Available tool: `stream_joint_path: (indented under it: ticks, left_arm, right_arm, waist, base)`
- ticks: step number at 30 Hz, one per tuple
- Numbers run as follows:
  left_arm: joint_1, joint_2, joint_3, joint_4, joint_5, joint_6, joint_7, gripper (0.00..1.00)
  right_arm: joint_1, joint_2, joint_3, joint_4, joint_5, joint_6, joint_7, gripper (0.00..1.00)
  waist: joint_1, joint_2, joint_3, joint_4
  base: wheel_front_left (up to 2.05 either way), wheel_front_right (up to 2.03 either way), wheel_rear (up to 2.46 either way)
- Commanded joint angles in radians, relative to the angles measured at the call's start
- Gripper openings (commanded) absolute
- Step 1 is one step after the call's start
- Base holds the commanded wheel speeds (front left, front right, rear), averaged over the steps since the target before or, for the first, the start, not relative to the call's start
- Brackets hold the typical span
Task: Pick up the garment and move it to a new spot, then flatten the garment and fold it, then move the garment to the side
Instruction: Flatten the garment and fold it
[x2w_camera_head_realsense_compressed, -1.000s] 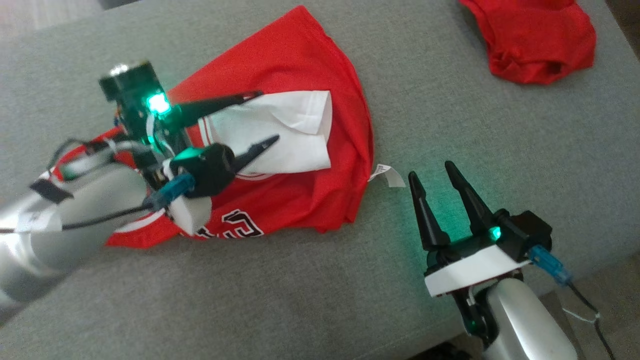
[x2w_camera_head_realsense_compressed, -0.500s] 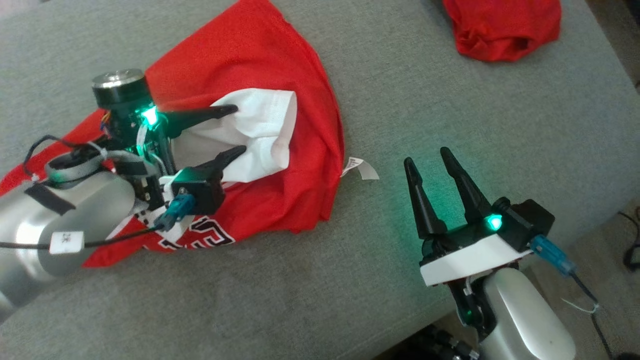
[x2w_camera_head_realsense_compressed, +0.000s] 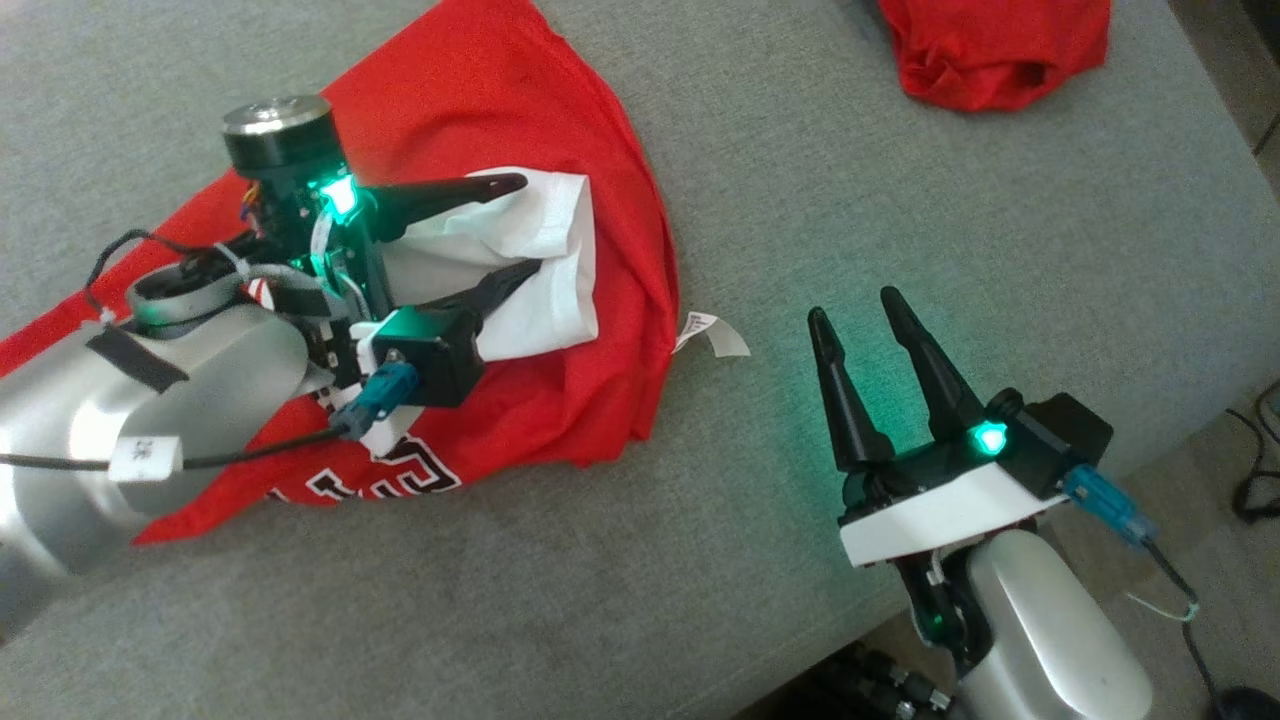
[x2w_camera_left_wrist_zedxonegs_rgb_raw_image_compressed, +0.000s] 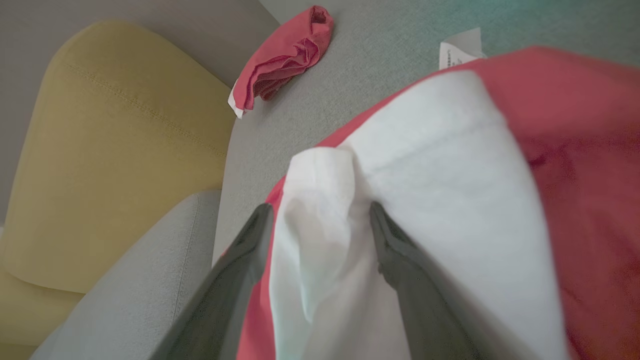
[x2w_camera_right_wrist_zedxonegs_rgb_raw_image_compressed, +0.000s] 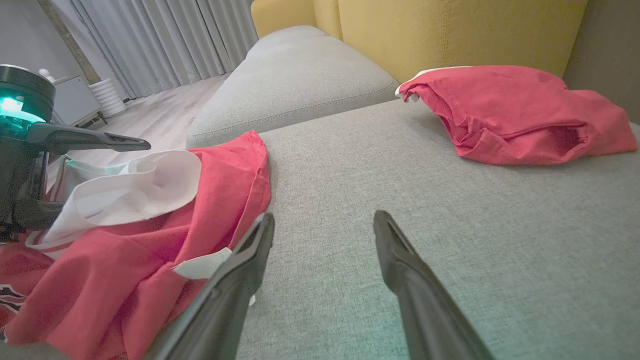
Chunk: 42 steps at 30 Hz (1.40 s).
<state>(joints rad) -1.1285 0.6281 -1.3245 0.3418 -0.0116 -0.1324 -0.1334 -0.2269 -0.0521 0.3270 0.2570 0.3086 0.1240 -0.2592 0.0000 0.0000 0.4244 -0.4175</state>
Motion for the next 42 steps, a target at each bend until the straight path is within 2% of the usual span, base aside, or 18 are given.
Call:
stream_joint_path:
  ticks: [1,9,10,11,12,17,19,21,22,28,29,33,37,42]
  left_arm:
    - [-0.045,0.012,0.044,-0.020,-0.005,0.002,0.005,1.00]
    - [-0.023,0.012,0.044,-0.049,-0.005,0.002,0.034,1.00]
    - [-0.020,0.014,0.044,-0.057,-0.008,0.002,0.037,0.49]
    - [-0.016,0.017,0.044,-0.067,-0.015,0.002,0.042,0.05]
    - [-0.010,0.021,0.044,-0.079,-0.017,0.002,0.047,0.00]
    - [-0.069,0.057,0.044,-0.174,-0.102,0.002,0.034,0.00]
    - [-0.099,0.081,0.071,-0.219,-0.154,0.002,0.027,0.00]
    - [-0.105,0.116,0.111,-0.270,-0.188,0.024,0.025,0.00]
    - [-0.105,0.116,0.111,-0.270,-0.188,0.024,0.025,0.00]
    - [-0.054,0.287,0.208,-0.453,-0.252,0.153,0.050,0.00]
    - [-0.030,0.349,0.235,-0.504,-0.269,0.199,0.055,0.00]
    - [0.009,0.456,0.283,-0.566,-0.305,0.277,0.050,0.00]
    - [0.038,0.520,0.311,-0.596,-0.333,0.329,0.033,0.00]
    - [0.070,0.554,0.316,-0.604,-0.352,0.363,0.012,0.00]
  right_arm:
    - [-0.015,0.002,0.022,-0.033,0.009,0.007,-0.003,1.00]
    - [-0.016,0.002,0.024,-0.035,0.019,0.007,-0.003,1.00]
    - [-0.015,0.002,0.023,-0.034,0.020,0.007,-0.003,1.00]
    - [-0.015,0.002,0.022,-0.034,0.020,0.007,-0.003,1.00]
    - [-0.014,0.002,0.020,-0.033,0.019,0.007,-0.003,1.00]
    - [-0.008,0.002,0.002,-0.032,0.003,0.007,-0.003,1.00]
    - [-0.005,0.002,-0.007,-0.028,-0.009,0.007,-0.003,1.00]
    - [-0.002,0.002,-0.016,-0.020,-0.022,0.007,-0.003,1.00]
    - [-0.002,0.002,-0.016,-0.020,-0.022,0.007,-0.003,1.00]
    - [0.010,0.002,-0.040,0.034,-0.060,0.007,-0.003,1.00]
    - [0.013,0.002,-0.044,0.055,-0.065,0.007,-0.003,1.00]
    - [0.012,0.002,-0.036,0.087,-0.072,0.007,-0.003,1.00]
    - [0.007,0.001,-0.019,0.112,-0.064,0.007,-0.003,1.00]
    - [0.001,-0.003,0.005,0.165,-0.049,0.007,-0.003,1.00]
  waist:
    - [0.0000,0.0000,0.001,-0.002]
    - [0.0000,0.0000,0.006,-0.011]
    - [0.0000,0.0000,0.006,-0.011]
    - [0.0000,0.0000,0.005,-0.010]
    - [0.0000,0.0000,0.004,-0.008]
    - [0.0000,0.0000,-0.010,0.035]
    - [0.0000,0.0000,-0.020,0.066]
    - [0.0000,0.0000,-0.032,0.100]
    - [0.0000,0.0000,-0.032,0.100]
    - [0.0000,0.0000,-0.070,0.216]
    - [0.0000,0.0000,-0.080,0.253]
    - [0.0000,0.0000,-0.091,0.312]
    - [0.0000,0.0000,-0.099,0.350]
    - [0.0000,0.0000,-0.112,0.379]
  base:
    - [0.00,0.00,0.00]
    - [0.00,0.00,0.00]
    - [0.00,0.00,0.00]
    - [0.00,0.00,0.00]
    - [0.00,0.00,0.00]
    - [0.00,0.00,0.00]
    - [0.00,0.00,0.00]
    - [0.00,0.00,0.00]
    - [0.00,0.00,0.00]
    - [0.00,0.00,0.00]
    - [0.00,0.00,0.00]
    - [0.00,0.00,0.00]
    - [0.00,0.00,0.00]
    - [0.00,0.00,0.00]
